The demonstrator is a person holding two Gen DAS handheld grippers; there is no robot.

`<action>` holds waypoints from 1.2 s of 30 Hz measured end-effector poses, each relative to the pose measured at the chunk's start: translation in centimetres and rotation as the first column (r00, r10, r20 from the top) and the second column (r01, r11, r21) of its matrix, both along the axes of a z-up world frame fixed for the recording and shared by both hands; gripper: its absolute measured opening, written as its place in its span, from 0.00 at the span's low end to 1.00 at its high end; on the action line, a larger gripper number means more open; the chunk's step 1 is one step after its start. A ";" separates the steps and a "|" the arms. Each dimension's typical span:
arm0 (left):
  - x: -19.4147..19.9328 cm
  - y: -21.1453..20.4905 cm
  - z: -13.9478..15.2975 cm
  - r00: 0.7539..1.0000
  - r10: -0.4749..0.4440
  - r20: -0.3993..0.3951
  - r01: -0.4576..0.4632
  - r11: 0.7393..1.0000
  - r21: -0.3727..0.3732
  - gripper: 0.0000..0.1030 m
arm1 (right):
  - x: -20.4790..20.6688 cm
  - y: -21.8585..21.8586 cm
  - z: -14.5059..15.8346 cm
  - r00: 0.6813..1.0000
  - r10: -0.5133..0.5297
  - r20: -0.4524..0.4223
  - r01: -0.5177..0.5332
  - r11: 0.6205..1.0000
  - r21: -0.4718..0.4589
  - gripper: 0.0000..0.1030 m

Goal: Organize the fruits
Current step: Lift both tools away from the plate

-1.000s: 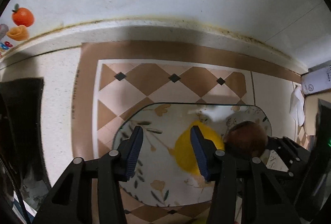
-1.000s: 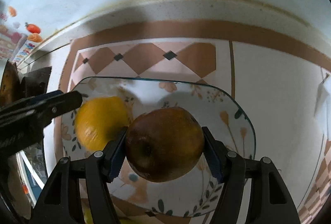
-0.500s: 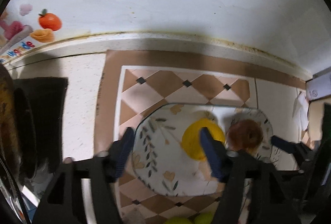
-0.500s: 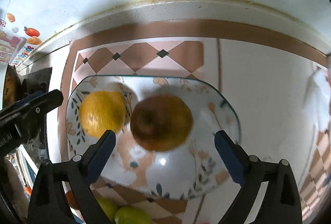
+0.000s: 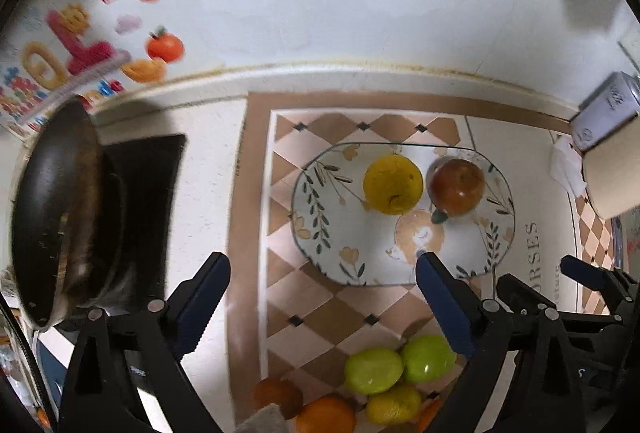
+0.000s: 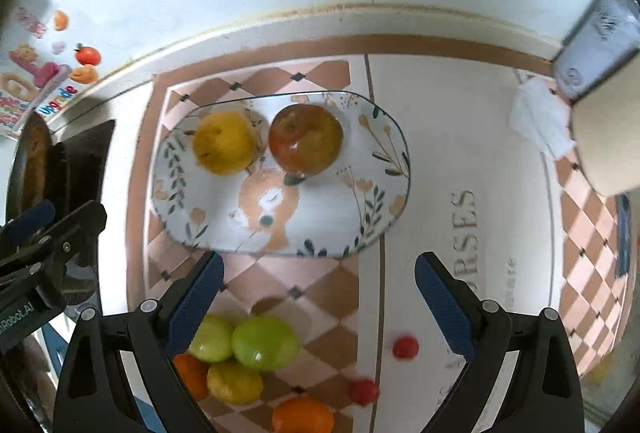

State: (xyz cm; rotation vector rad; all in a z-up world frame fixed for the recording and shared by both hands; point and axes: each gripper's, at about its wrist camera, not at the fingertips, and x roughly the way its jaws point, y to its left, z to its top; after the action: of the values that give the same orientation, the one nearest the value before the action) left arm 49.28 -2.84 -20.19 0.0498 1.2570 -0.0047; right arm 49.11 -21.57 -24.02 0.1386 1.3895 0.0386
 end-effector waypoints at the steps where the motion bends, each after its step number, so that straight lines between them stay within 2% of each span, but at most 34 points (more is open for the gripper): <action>1: -0.9 0.0 0.9 1.000 -0.003 0.024 0.002 1.000 0.008 0.92 | -0.9 0.2 0.9 1.000 0.002 0.021 -0.002 1.000 -0.012 0.96; 13: -8.5 0.1 8.4 0.982 -0.028 0.188 0.027 1.000 0.006 0.92 | -9.0 1.6 9.8 0.979 -0.021 0.202 0.030 0.999 -0.041 0.96; 24: -12.5 1.0 10.8 0.973 -0.018 0.232 0.026 0.999 -0.033 0.92 | -14.2 1.1 14.1 0.958 -0.057 0.281 0.063 0.998 -0.015 0.96; 27: -12.6 1.6 10.3 0.978 -0.005 0.211 0.012 0.999 -0.034 0.93 | -14.8 0.9 13.7 0.961 -0.064 0.269 0.064 0.998 0.010 0.96; 28: -12.6 1.9 9.7 0.981 -0.004 0.193 0.011 0.999 -0.036 0.98 | -14.9 0.8 13.2 0.965 -0.064 0.254 0.061 0.998 0.023 0.96; 30: -12.8 2.3 8.6 0.986 -0.002 0.167 0.007 1.000 -0.027 1.00 | -14.9 0.8 11.8 0.974 -0.063 0.219 0.056 0.998 0.037 0.96; 32: -12.9 2.9 6.5 0.993 0.000 0.119 0.001 1.000 -0.006 1.00 | -15.0 0.8 9.8 0.984 -0.062 0.167 0.050 0.996 0.071 0.96; 36: -13.0 4.4 1.4 0.999 0.033 -0.003 -0.033 0.999 0.036 1.00 | -15.2 1.2 3.7 0.999 -0.036 0.007 0.034 0.989 0.146 0.96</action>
State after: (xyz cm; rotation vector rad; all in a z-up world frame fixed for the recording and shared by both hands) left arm 36.27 1.54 -18.81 0.0600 1.2616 0.0464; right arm 33.86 -20.35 -20.28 0.2847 1.3738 0.1117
